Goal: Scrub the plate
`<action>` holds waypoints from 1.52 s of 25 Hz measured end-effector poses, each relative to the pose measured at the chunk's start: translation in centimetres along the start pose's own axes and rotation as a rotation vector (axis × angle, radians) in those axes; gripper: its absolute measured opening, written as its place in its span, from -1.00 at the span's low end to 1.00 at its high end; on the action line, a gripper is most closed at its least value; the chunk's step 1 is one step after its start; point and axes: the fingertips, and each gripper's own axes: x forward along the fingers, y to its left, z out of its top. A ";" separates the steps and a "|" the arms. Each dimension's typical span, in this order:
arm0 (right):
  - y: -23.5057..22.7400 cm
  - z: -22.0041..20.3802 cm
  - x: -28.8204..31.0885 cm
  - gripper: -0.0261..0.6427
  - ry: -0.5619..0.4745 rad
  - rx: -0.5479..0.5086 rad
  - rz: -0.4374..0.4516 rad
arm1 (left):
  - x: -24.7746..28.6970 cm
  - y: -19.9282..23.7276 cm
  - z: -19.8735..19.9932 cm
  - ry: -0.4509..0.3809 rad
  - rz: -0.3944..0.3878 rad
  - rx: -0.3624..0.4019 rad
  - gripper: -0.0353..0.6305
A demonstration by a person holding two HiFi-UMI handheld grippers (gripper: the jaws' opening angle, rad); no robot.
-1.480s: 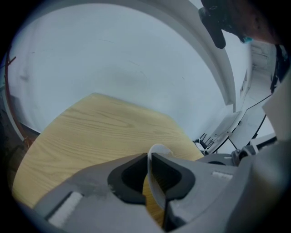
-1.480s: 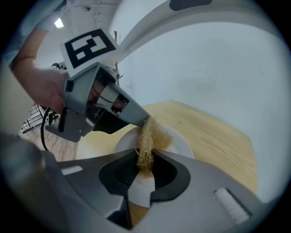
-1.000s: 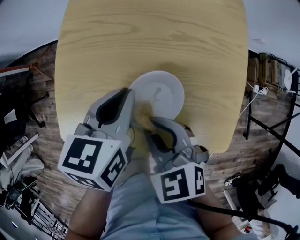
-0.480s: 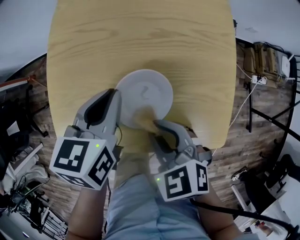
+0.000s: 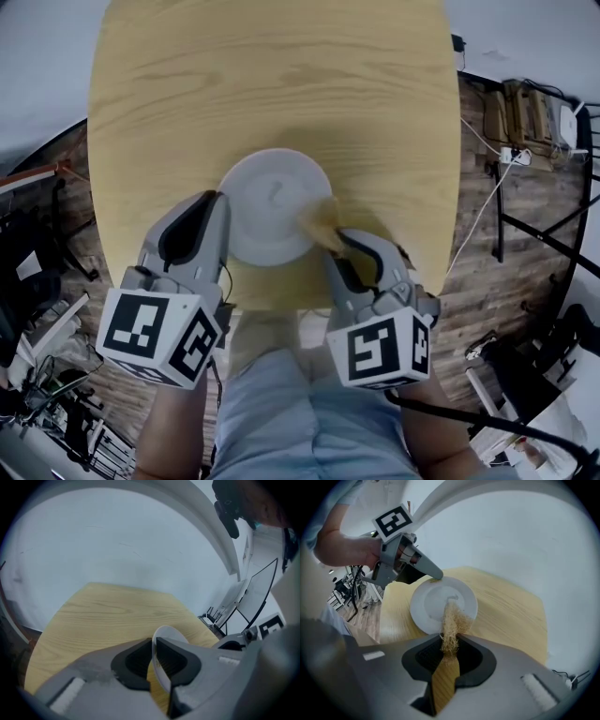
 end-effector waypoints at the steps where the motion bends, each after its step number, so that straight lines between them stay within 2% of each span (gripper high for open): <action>1: -0.5 -0.1 0.0 -0.71 0.005 0.005 -0.012 | 0.0 -0.1 0.0 0.000 0.000 0.001 -0.74; 10: -4.1 0.9 0.7 -0.71 0.039 0.037 -0.099 | 0.1 -0.8 0.0 0.001 -0.021 -0.005 -0.74; 16: -4.7 3.1 1.4 -0.71 0.024 0.030 -0.121 | -0.4 -1.2 0.5 -0.009 -0.044 -0.002 -0.74; 30: -2.3 7.2 2.4 -0.71 -0.035 -0.035 -0.083 | -0.5 -1.7 1.7 -0.047 -0.062 -0.007 -0.75; 38: -0.1 8.4 2.2 -0.71 -0.077 -0.068 -0.045 | -0.6 -1.3 1.4 -0.035 -0.058 -0.013 -0.75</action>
